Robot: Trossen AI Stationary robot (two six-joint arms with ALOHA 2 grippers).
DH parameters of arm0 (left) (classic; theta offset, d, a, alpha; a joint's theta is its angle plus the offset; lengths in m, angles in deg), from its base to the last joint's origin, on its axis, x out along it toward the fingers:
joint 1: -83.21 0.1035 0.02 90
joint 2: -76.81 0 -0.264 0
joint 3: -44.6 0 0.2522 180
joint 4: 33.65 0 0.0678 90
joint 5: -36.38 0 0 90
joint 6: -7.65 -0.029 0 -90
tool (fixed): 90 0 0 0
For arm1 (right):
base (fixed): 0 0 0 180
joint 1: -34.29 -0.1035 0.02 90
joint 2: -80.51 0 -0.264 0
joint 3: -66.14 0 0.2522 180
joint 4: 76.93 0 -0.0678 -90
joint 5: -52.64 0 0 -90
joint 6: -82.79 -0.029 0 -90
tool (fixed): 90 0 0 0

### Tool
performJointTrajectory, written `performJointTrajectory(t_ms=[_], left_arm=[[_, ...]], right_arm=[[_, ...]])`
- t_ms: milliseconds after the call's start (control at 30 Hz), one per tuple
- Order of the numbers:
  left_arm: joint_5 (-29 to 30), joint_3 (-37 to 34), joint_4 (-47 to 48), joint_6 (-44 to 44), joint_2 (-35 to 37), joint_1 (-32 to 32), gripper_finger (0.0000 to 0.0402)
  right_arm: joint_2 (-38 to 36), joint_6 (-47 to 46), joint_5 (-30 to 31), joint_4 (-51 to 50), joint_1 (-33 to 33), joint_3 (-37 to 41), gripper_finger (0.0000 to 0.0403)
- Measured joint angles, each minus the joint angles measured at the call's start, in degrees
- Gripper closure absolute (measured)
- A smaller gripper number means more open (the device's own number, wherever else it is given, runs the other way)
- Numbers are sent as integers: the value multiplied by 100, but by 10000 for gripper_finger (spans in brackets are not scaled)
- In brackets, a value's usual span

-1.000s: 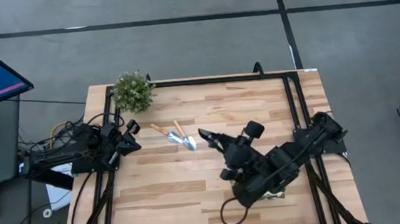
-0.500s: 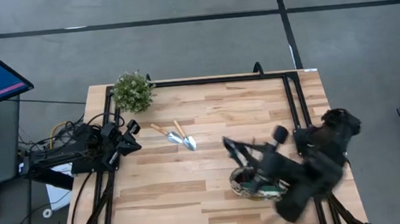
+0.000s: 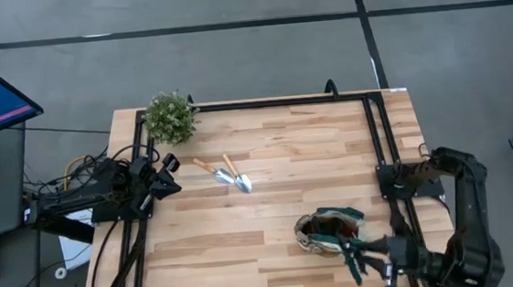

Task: Pick & Place Garden tools in Gardening bag
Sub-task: Put the green shear scissors into the yellow gardening bag

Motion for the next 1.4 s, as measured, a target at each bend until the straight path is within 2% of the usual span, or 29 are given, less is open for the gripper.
performJointTrajectory(t_ms=[100, 200, 467, 533, 833, 967, 1167, 1267, 1400], left_arm=[[0, 0, 0, 0, 0, -1, 384], [0, 0, 0, 0, 0, -1, 384], [-4, 0, 0, 0, 0, 1, 384], [2, 0, -3, 0, -11, 1, 384], [-20, 0, -3, 0, -340, -1, 384], [-20, 0, -2, 0, -605, -1, 384], [-20, 0, -2, 0, -1097, 1, 384], [-17, 0, 0, 0, -1363, 1, 384], [-17, 0, -2, 1, -1722, 1, 384]], right_arm=[[11, -758, -928, 1, -111, 515, 352], [11, -1380, -1398, 3, -303, 1013, 352], [0, -2911, -1477, -18, -1045, 2476, 353], [0, -2998, -1683, 23, -1053, 2747, 355], [-116, -2851, -1856, -3, -889, 3859, 355], [-274, -2851, -1509, -23, -717, 4237, 355], [-639, -2475, -356, 2, -279, 4328, 355], [-783, -2206, -1, 4, -19, 4382, 355], [-846, -2330, 377, 48, 245, 4490, 355]])
